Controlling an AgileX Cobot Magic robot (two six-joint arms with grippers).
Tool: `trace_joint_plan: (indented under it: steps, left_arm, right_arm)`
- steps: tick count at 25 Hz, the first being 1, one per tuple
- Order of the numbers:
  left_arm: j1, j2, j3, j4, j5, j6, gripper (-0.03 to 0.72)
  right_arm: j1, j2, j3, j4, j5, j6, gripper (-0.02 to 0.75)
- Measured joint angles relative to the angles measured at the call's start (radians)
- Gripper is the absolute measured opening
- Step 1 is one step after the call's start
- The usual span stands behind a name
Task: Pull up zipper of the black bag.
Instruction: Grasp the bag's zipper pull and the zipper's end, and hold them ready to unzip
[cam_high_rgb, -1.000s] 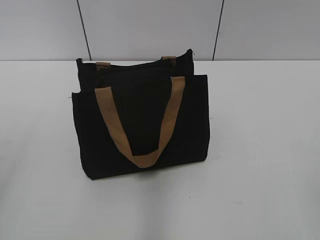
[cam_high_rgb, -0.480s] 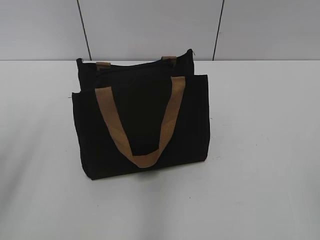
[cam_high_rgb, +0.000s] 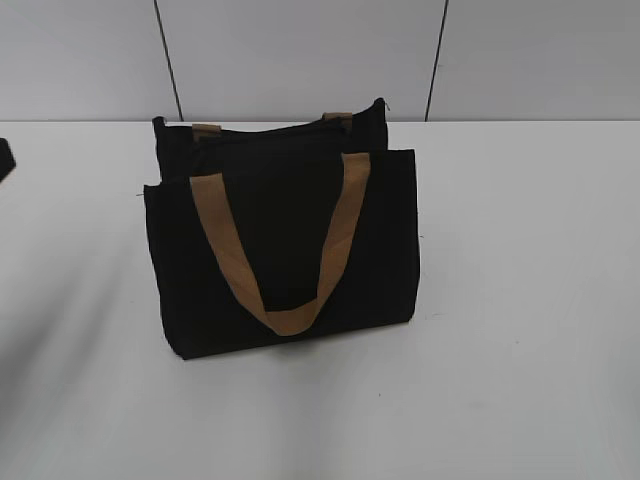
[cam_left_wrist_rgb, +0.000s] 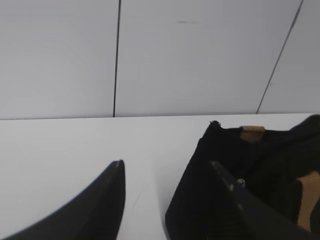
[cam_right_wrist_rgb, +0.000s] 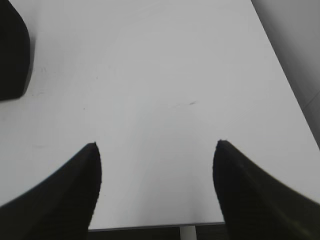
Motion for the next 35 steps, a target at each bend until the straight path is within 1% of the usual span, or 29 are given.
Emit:
trace_joint_plan:
  steps: [2, 5, 9, 13, 16, 20, 24, 29, 31, 34, 35]
  left_arm:
    - [-0.026, 0.087, 0.000, 0.013, -0.050, 0.000, 0.387]
    - [-0.038, 0.198, 0.000, 0.025, -0.173, -0.012, 0.389]
    - [-0.039, 0.378, 0.000, 0.059, -0.323, -0.092, 0.401]
    - [-0.039, 0.554, 0.000, 0.097, -0.417, -0.198, 0.403]
    - [-0.039, 0.648, 0.000, 0.111, -0.486, -0.242, 0.403]
    - [-0.039, 0.701, 0.021, 0.148, -0.519, -0.259, 0.403]
    - [-0.039, 0.717, 0.052, 0.157, -0.523, -0.262, 0.403]
    - [-0.039, 0.777, 0.059, 0.176, -0.523, -0.263, 0.403]
    - [-0.039, 0.802, 0.059, 0.215, -0.555, -0.263, 0.403]
    - [-0.039, 0.834, 0.059, 0.292, -0.665, -0.263, 0.405]
    - [-0.039, 0.843, 0.059, 0.303, -0.688, -0.263, 0.405]
  right_arm:
    - [0.000, 0.000, 0.000, 0.000, 0.000, 0.000, 0.540]
    - [0.000, 0.000, 0.000, 0.000, 0.000, 0.000, 0.540]
    - [0.000, 0.000, 0.000, 0.001, 0.000, 0.000, 0.540]
    - [-0.001, 0.000, 0.000, 0.001, 0.000, 0.000, 0.540]
    - [-0.001, 0.000, 0.000, 0.001, 0.000, 0.000, 0.540]
    - [-0.001, 0.000, 0.000, 0.001, 0.000, 0.000, 0.540]
    - [-0.001, 0.000, 0.000, 0.001, 0.000, 0.000, 0.540]
    - [-0.001, 0.000, 0.000, 0.001, 0.000, 0.000, 0.540]
    - [-0.001, 0.000, 0.000, 0.001, 0.000, 0.000, 0.540]
    - [-0.001, 0.000, 0.000, 0.001, 0.000, 0.000, 0.540]
    - [-0.001, 0.000, 0.000, 0.001, 0.000, 0.000, 0.540]
